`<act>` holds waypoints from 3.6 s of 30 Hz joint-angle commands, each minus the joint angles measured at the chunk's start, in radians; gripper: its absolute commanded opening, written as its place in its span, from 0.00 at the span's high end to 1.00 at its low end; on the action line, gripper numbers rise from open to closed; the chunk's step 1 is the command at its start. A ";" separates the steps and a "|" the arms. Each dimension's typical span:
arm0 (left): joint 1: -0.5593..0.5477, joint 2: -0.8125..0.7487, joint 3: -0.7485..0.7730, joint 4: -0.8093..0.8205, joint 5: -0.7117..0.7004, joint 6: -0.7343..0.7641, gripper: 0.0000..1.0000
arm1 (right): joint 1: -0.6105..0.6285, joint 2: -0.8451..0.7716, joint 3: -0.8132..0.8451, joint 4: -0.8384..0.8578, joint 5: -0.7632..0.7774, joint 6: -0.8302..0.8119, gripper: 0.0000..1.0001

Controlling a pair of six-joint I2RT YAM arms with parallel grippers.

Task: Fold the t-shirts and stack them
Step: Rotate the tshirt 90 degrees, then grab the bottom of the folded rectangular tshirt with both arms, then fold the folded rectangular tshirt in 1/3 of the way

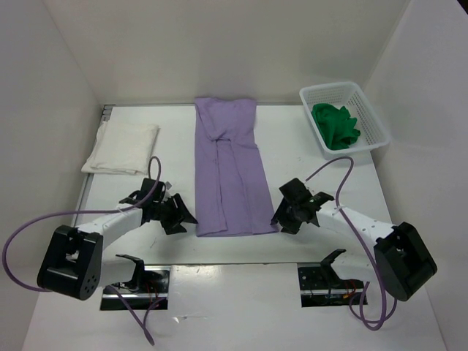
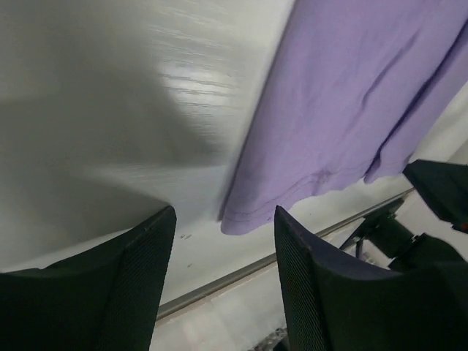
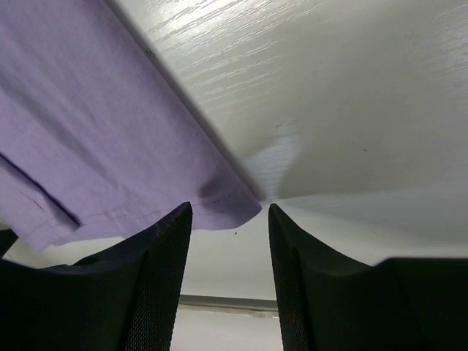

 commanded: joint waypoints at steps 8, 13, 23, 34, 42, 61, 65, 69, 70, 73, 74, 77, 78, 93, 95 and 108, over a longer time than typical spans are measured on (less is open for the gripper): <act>-0.171 0.143 0.050 0.086 -0.013 -0.023 0.45 | 0.007 0.021 0.009 -0.022 0.055 0.040 0.56; -0.192 0.149 0.073 0.054 -0.024 -0.023 0.54 | 0.007 0.095 -0.013 0.075 -0.016 0.052 0.63; -0.192 0.059 0.096 -0.058 0.001 0.036 0.90 | 0.018 -0.025 -0.074 0.063 -0.063 0.113 1.00; -0.235 -0.032 0.077 -0.394 0.232 0.139 1.00 | 0.399 -0.351 -0.102 -0.178 -0.266 0.414 1.00; -0.116 0.071 0.461 -0.443 0.090 0.195 1.00 | -0.060 -0.206 0.109 -0.229 -0.278 -0.061 1.00; 0.039 0.589 0.883 -0.081 -0.111 0.167 0.97 | -0.281 0.605 0.794 -0.005 -0.120 -0.449 1.00; 0.039 0.704 0.938 -0.055 -0.111 0.167 0.95 | -0.290 0.679 0.854 0.021 -0.108 -0.459 1.00; 0.049 0.757 0.975 0.003 -0.111 0.147 0.91 | -0.290 0.748 0.901 0.044 -0.099 -0.459 1.00; 0.049 0.766 0.975 0.019 -0.111 0.136 0.89 | -0.299 0.769 0.902 0.044 -0.088 -0.459 1.00; 0.058 0.790 0.987 0.040 -0.125 0.136 0.74 | -0.299 0.779 0.911 0.064 -0.079 -0.459 0.90; 0.067 0.799 0.987 0.040 -0.125 0.136 0.68 | -0.299 0.779 0.911 0.064 -0.079 -0.459 0.84; 0.088 0.755 0.963 0.055 -0.078 0.136 0.47 | -0.299 0.722 0.920 0.055 -0.088 -0.468 0.65; 0.102 0.722 0.940 0.066 -0.078 0.136 0.45 | -0.299 0.704 0.920 0.026 -0.088 -0.480 0.63; -0.131 0.413 0.436 0.260 -0.042 0.009 0.59 | -0.011 0.664 0.883 0.029 -0.146 -0.414 0.98; -0.131 0.413 0.401 0.260 -0.067 0.018 0.60 | 0.027 0.707 0.883 0.060 -0.159 -0.405 0.94; -0.131 0.361 0.272 0.281 -0.107 0.009 0.60 | 0.049 1.018 1.151 0.144 0.026 -0.443 1.00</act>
